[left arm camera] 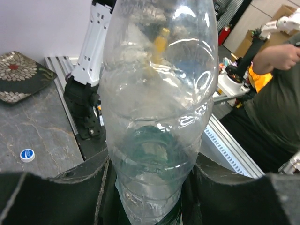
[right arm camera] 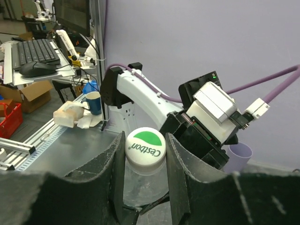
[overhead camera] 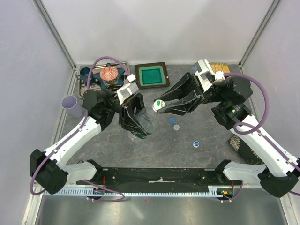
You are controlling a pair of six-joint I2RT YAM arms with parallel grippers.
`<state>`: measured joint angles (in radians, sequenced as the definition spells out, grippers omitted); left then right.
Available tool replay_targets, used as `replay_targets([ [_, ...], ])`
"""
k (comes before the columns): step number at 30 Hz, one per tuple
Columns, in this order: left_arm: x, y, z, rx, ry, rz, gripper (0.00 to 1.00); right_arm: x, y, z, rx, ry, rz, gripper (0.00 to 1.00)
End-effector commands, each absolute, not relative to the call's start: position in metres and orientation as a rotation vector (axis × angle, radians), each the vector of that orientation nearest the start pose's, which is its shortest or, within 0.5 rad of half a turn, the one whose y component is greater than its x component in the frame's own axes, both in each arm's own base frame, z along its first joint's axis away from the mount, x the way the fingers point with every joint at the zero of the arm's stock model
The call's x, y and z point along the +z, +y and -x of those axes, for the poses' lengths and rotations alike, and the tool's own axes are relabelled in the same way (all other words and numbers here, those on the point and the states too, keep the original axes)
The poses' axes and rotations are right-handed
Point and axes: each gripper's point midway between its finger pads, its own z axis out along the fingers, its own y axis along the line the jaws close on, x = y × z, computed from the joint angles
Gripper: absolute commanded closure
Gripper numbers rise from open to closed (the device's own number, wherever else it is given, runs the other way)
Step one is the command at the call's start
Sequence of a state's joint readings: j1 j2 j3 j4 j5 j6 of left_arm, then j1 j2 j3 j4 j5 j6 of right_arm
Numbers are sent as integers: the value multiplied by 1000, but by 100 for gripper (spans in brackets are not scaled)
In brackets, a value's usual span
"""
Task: Unscrew the bottle caps
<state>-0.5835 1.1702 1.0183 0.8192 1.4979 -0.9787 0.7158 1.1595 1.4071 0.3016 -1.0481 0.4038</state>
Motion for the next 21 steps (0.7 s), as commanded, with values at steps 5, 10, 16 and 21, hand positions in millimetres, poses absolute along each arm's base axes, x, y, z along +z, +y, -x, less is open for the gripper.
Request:
replay_targets([
  [5, 415, -277, -106, -1855, 1197, -1286, 54, 498, 299, -76, 1603, 874, 1329, 100],
  [10, 397, -281, -116, -1792, 1262, -1256, 54, 524, 292, -75, 1546, 840, 1261, 100],
  [16, 384, -281, -119, -1771, 1302, -1246, 53, 561, 286, -91, 1444, 828, 1089, 100],
  [21, 379, -281, -119, -1748, 1309, -1241, 53, 569, 284, -105, 1388, 861, 994, 100],
])
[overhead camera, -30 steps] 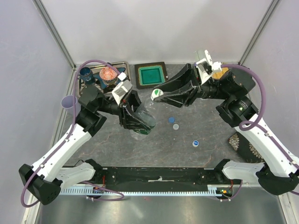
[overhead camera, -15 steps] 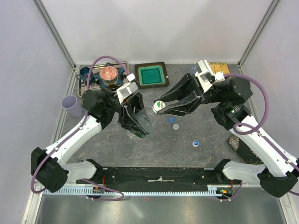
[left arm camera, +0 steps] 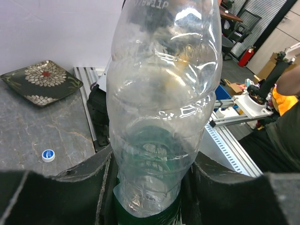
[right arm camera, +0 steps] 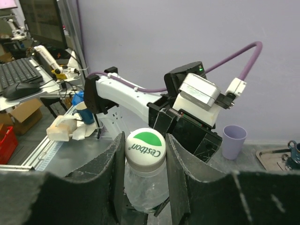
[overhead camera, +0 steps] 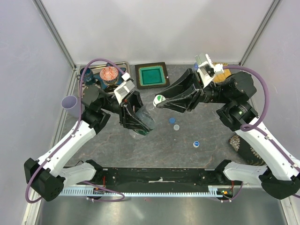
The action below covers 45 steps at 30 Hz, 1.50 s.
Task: Unscrew the bottle caps
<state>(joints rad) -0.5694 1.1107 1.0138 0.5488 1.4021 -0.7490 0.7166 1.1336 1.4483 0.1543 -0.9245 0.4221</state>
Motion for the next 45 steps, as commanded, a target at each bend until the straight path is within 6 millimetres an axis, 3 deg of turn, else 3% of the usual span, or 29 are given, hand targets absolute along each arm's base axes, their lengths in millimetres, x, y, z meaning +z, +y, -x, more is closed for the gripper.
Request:
replay_targets([
  [1, 378, -281, -119, -1748, 1311, -1241, 53, 568, 284, -106, 1388, 866, 991, 100],
  [4, 377, -278, -113, -1758, 1302, -1267, 53, 562, 289, -94, 1449, 847, 1086, 100],
  [5, 378, -277, -112, -1765, 1303, -1271, 53, 557, 286, -79, 1506, 823, 1178, 100],
  [9, 388, -272, -101, -1789, 1236, -1323, 53, 548, 284, -57, 1622, 770, 1334, 100],
  [13, 393, -272, -100, -1834, 1244, -1337, 52, 547, 282, -50, 1651, 700, 1389, 100],
  [17, 393, -277, -107, -1841, 1261, -1312, 52, 552, 287, -62, 1600, 717, 1320, 100],
  [21, 386, -280, -116, -1810, 1297, -1263, 53, 567, 292, -123, 1360, 932, 981, 100],
  [22, 385, -282, -120, -1789, 1307, -1234, 53, 575, 287, -154, 1237, 981, 825, 100],
  [23, 376, -284, -123, -1770, 1340, -1224, 53, 577, 280, -172, 1162, 1017, 735, 100],
  [24, 377, -281, -121, -1744, 1336, -1214, 53, 572, 274, -187, 1099, 1071, 669, 100],
  [25, 376, -283, -126, -1710, 1349, -1178, 53, 562, 260, -220, 973, 1175, 510, 100],
  [26, 367, -283, -129, -1677, 1382, -1164, 53, 553, 251, -238, 898, 1229, 428, 100],
  [27, 370, -279, -127, -1633, 1371, -1149, 53, 543, 243, -251, 839, 1278, 358, 100],
  [29, 358, -275, -135, -1532, 1425, -1084, 52, 499, 221, -286, 668, 1422, 191, 100],
  [30, 347, -272, -137, -1489, 1468, -1051, 52, 480, 214, -293, 618, 1474, 146, 100],
  [31, 353, -263, -143, -1365, 1438, -994, 52, 443, 214, -302, 572, 1551, 134, 100],
  [32, 351, -258, -145, -1311, 1438, -962, 51, 424, 213, -306, 548, 1590, 113, 100],
  [33, 337, -252, -148, -1265, 1484, -920, 51, 404, 217, -308, 556, 1634, 109, 100],
  [34, 347, -238, -151, -1167, 1447, -836, 50, 362, 223, -311, 540, 1717, 133, 100],
  [36, 342, -225, -154, -1083, 1438, -766, 49, 314, 244, -313, 590, 1827, 168, 100],
  [37, 344, -216, -161, -1026, 1436, -703, 48, 279, 249, -312, 584, 1899, 196, 100],
  [40, 351, -197, -160, -943, 1402, -618, 47, 208, 269, -314, 602, 2047, 248, 100],
  [45, 355, -183, -159, -885, 1382, -568, 47, 119, 299, -307, 591, 2236, 339, 100],
])
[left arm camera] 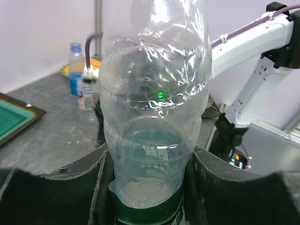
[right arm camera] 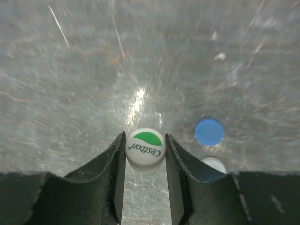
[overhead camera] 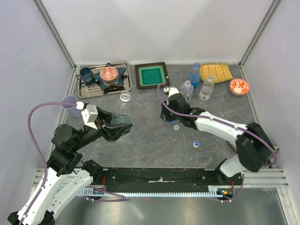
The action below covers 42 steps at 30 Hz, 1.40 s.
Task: Unscrew the bottle caps
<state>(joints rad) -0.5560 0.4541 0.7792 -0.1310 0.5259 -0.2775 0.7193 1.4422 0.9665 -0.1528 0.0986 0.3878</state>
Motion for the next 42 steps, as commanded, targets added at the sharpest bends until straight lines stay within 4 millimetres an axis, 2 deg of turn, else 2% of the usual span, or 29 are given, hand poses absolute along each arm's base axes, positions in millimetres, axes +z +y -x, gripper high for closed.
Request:
replay_targets([
  [1, 354, -182, -159, -879, 1389, -563, 47, 112, 301, -307, 579, 2249, 341, 100],
  [5, 349, -182, -160, -877, 1399, -565, 46, 72, 313, -304, 563, 2332, 357, 100],
  [11, 346, -182, -160, -876, 1403, -564, 46, 39, 319, -300, 523, 2401, 359, 100],
  [16, 345, -181, -160, -874, 1403, -566, 45, 24, 318, -298, 472, 2441, 364, 100],
  [18, 344, -181, -160, -873, 1408, -565, 45, 21, 316, -296, 454, 2448, 366, 94],
  [19, 344, -181, -160, -871, 1408, -566, 45, 20, 315, -296, 445, 2450, 367, 86],
  [22, 342, -181, -161, -870, 1413, -565, 44, 18, 314, -292, 427, 2456, 374, 69],
  [25, 341, -182, -161, -870, 1414, -565, 44, 17, 313, -287, 415, 2459, 382, 58],
  [32, 339, -184, -161, -880, 1418, -572, 44, 20, 309, -283, 401, 2456, 376, 50],
  [36, 340, -183, -160, -880, 1417, -572, 43, 30, 310, -287, 402, 2429, 363, 43],
  [38, 338, -184, -160, -881, 1420, -574, 43, 51, 312, -293, 421, 2382, 344, 40],
  [40, 338, -184, -161, -882, 1423, -575, 43, 100, 318, -312, 448, 2283, 301, 33],
  [41, 339, -184, -161, -882, 1421, -575, 43, 117, 315, -317, 437, 2267, 290, 32],
  [42, 338, -185, -161, -884, 1423, -574, 43, 161, 321, -333, 457, 2181, 260, 28],
])
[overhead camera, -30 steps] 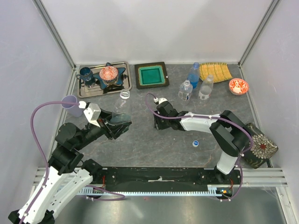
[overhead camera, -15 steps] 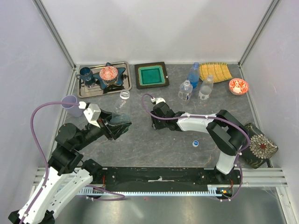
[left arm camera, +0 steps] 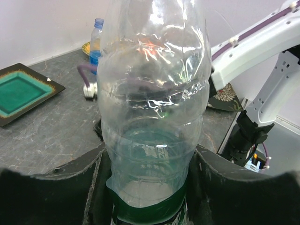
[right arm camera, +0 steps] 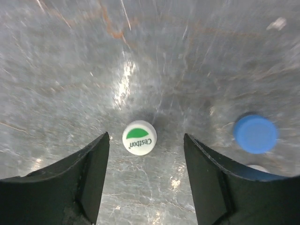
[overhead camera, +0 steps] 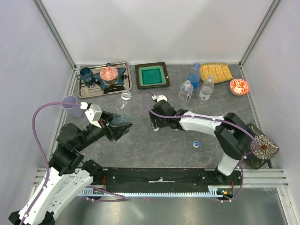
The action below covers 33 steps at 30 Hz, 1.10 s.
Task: Unscrew the bottle caps
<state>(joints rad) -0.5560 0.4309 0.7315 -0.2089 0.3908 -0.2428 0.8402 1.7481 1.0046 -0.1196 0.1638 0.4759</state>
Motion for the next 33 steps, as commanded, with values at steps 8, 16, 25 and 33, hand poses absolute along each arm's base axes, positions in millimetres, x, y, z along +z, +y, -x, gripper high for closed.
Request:
replay_targets([
  [8, 346, -193, -168, -902, 1408, -589, 42, 365, 281, -346, 494, 1852, 105, 15],
  [16, 345, -232, -174, -1056, 1457, -745, 41, 464, 305, -245, 1063, 1525, 407, 11],
  [25, 348, -247, -177, -1121, 1462, -805, 41, 437, 335, -225, 1198, 1598, 597, 4],
  [33, 348, -247, -174, -1134, 1456, -807, 41, 426, 343, -230, 1195, 1618, 613, 18],
])
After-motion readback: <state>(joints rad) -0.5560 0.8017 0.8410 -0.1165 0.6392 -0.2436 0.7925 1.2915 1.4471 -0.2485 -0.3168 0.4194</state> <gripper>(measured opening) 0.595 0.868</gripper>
